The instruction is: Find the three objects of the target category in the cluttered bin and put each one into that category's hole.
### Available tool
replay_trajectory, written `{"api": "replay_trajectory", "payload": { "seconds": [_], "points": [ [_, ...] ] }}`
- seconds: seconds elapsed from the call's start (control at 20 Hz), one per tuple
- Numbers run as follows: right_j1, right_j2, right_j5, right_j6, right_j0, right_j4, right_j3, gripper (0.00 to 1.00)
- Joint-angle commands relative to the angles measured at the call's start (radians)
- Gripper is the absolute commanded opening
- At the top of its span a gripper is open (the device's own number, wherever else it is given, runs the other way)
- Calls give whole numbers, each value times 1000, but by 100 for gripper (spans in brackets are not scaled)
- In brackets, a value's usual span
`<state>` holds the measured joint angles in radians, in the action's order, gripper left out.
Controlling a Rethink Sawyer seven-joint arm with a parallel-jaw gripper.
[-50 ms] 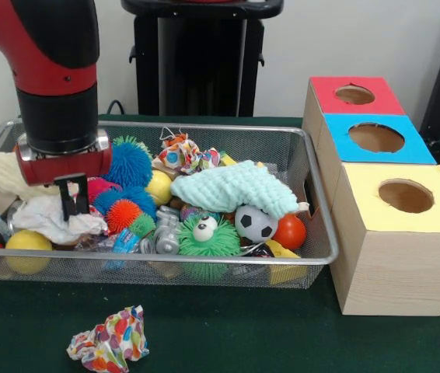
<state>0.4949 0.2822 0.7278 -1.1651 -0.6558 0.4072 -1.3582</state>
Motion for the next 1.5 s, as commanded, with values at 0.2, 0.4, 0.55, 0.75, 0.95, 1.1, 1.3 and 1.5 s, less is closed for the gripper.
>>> {"api": "replay_trajectory", "payload": {
  "seconds": [0.2,0.4,0.55,0.75,0.95,1.1,1.3,1.5],
  "points": [
    [193,-22,277,-50,32,-71,-88,0],
    [228,-29,354,-54,44,-77,-71,0],
    [224,-23,356,-55,44,-73,-67,0],
    [194,-34,295,-97,61,-42,-67,0],
    [170,-93,246,-287,118,-64,-81,0],
    [128,-121,164,-390,182,-77,-99,0],
    [74,-164,61,-531,263,-120,-109,0],
    [43,-188,-14,-598,308,-172,-125,0]
  ]
}}
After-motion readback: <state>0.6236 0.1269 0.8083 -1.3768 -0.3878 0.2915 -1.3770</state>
